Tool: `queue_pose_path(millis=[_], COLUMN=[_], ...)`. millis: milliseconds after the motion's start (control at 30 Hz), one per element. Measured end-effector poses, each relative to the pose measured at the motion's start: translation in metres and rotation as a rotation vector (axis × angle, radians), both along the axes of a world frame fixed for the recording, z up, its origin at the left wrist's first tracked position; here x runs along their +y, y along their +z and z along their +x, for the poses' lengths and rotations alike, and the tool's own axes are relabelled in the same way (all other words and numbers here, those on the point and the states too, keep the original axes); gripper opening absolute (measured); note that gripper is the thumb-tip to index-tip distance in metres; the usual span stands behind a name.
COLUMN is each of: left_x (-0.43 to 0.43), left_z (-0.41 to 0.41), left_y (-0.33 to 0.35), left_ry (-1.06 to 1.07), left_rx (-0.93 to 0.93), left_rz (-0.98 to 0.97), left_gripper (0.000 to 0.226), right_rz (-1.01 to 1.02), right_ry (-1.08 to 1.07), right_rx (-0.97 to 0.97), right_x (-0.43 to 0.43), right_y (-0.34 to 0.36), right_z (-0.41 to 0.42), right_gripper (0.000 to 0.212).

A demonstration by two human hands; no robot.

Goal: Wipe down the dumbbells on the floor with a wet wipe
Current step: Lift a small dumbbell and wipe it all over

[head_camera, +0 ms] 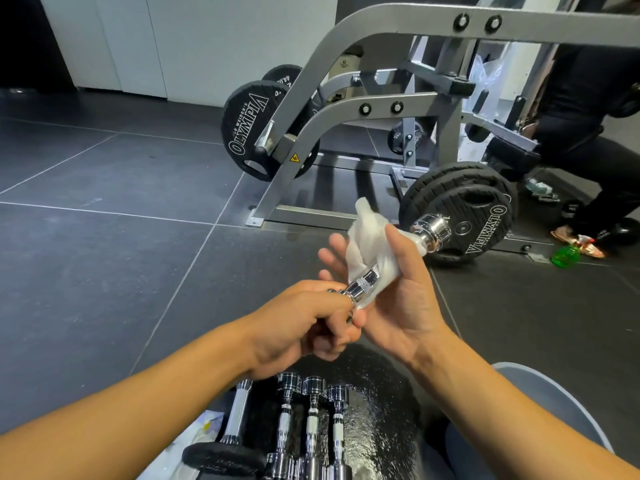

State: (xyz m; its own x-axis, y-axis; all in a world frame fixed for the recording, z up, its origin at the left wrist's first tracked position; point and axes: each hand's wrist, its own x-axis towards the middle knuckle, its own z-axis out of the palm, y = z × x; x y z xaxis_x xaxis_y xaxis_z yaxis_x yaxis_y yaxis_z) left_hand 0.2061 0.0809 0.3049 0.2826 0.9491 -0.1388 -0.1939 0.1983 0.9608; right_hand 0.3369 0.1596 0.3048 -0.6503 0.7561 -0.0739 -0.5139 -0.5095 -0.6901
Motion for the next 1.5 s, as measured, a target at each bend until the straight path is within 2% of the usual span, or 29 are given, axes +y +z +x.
queue_pose_path(millis=[100,167,267,333,400,467,600,733,800,833,867,933,1000,1067,1133,1167,1233,1267,1333,1433,1500], left_x=[0.0,0.0,0.0,0.0,0.0,-0.001,-0.004,-0.006,-0.004,-0.002,0.0,0.005,0.009,0.012,0.009,0.008,0.006,0.005,0.006,0.006,0.001], left_z=[0.0,-0.002,-0.005,-0.006,-0.003,0.0,0.002,0.015,0.023,0.025,0.026,0.023,0.017,0.007,0.0,-0.001,-0.001,0.0,0.003,0.012,0.023], left_y=[0.0,0.002,0.001,-0.001,-0.003,-0.001,0.004,-0.001,-0.01,-0.013,-0.015,-0.015,-0.007,-0.002,0.004,0.005,0.004,0.003,0.002,-0.001,-0.008], left_ry=[-0.012,-0.004,-0.029,-0.029,0.0,0.021,0.089,0.278,0.41,0.439,0.431,0.328,0.201,0.022,-0.225,-0.33,-0.398,-0.371,-0.244,0.01,0.193], left_rx=[-0.067,-0.088,-0.073,-0.023,0.065,0.23,0.749,1.185,1.425,1.466,1.451,1.22,0.796,0.298,-0.036,-0.129,-0.148,-0.075,0.226,0.914,1.45], left_rz=[0.004,0.003,-0.015,-0.043,-0.071,-0.075,0.011,0.309,0.434,0.453,0.436,0.318,0.08,-0.131,-0.223,-0.235,-0.228,-0.205,-0.082,0.092,0.268], left_gripper=[0.028,0.029,0.026,0.024,0.023,0.022,0.033,0.043,0.041,0.039,0.039,0.046,0.048,0.034,0.016,0.009,0.01,0.013,0.02,0.079,0.097], right_rz=[0.041,0.041,0.015,-0.031,-0.136,-0.215,-0.304,-0.358,-0.389,-0.405,-0.408,-0.381,-0.342,-0.308,-0.265,-0.232,-0.167,-0.145,-0.138,-0.237,-0.313], right_ry=[0.104,0.153,0.087,-0.063,-0.181,-0.207,-0.202,-0.386,-0.416,-0.429,-0.438,-0.435,-0.376,-0.246,-0.072,0.005,0.083,0.071,-0.043,-0.289,-0.384], right_rx=[-0.02,-0.045,-0.113,-0.093,-0.027,0.028,-0.008,-0.028,-0.06,-0.074,-0.084,-0.079,-0.022,0.06,0.148,0.186,0.209,0.186,0.093,-0.04,-0.092], right_x=[-0.001,-0.004,-0.007,-0.005,0.0,0.005,0.008,0.007,0.004,0.003,0.002,0.004,0.006,0.007,0.006,0.005,0.005,0.005,0.005,0.007,0.011], right_y=[0.003,0.003,0.012,0.019,0.024,0.023,0.023,0.021,0.019,0.017,0.017,0.017,0.017,0.019,0.022,0.024,0.028,0.029,0.029,0.02,0.014], right_z=[0.002,0.004,0.001,-0.004,-0.006,-0.006,-0.005,-0.01,-0.014,-0.016,-0.016,-0.013,-0.007,-0.002,0.003,0.004,0.005,0.004,0.0,-0.006,-0.008], right_gripper=[0.08,0.084,0.059,0.037,0.028,0.032,0.053,0.042,0.04,0.039,0.037,0.03,0.029,0.041,0.055,0.058,0.056,0.054,0.047,0.034,0.029])
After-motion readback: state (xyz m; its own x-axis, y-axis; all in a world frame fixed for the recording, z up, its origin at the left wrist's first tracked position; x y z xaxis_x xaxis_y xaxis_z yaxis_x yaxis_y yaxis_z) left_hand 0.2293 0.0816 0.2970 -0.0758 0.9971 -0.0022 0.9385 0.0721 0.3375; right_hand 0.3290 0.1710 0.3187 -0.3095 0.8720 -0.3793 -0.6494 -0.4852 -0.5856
